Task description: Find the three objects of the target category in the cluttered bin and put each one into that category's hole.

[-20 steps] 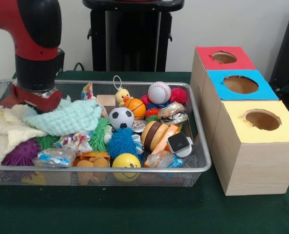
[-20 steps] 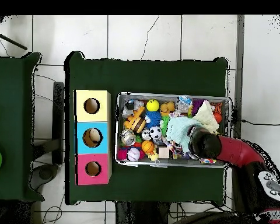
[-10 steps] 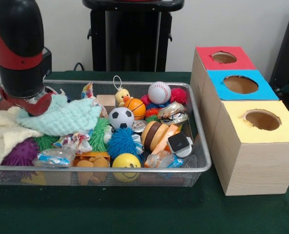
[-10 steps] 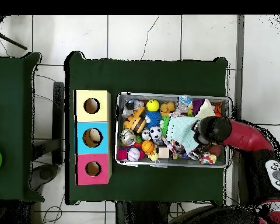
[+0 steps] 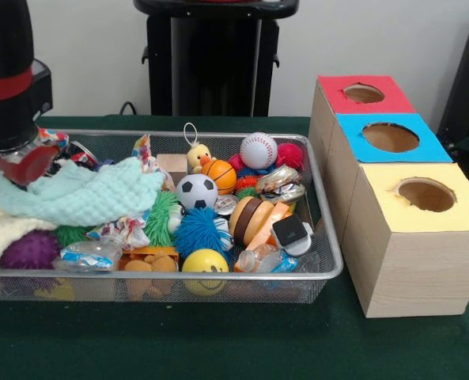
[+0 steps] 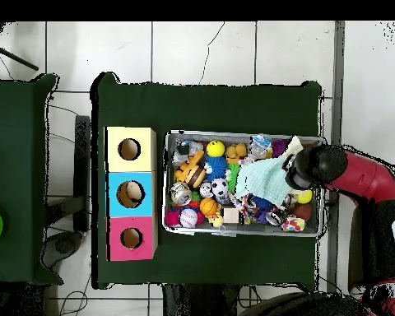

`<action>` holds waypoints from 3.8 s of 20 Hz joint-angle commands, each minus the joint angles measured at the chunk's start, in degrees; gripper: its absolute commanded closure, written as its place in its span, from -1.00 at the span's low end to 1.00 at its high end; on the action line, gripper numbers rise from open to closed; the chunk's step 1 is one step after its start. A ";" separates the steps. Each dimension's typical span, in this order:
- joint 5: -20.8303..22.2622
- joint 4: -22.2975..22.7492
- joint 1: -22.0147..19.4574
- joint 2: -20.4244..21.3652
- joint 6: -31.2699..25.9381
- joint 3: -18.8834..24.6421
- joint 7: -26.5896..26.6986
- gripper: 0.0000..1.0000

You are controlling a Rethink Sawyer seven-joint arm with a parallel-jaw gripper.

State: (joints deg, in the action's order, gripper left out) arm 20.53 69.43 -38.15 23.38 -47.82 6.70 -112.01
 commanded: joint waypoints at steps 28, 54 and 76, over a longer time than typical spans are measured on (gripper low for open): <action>-11.72 -4.63 6.68 2.32 -2.30 3.18 -9.64 1.00; -14.42 -11.36 10.81 -9.68 3.45 -1.70 -9.73 1.00; -18.16 -2.37 11.25 2.30 -5.14 -3.81 -5.90 1.00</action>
State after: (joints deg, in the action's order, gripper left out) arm 4.75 61.28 -27.57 20.77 -45.78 2.44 -112.01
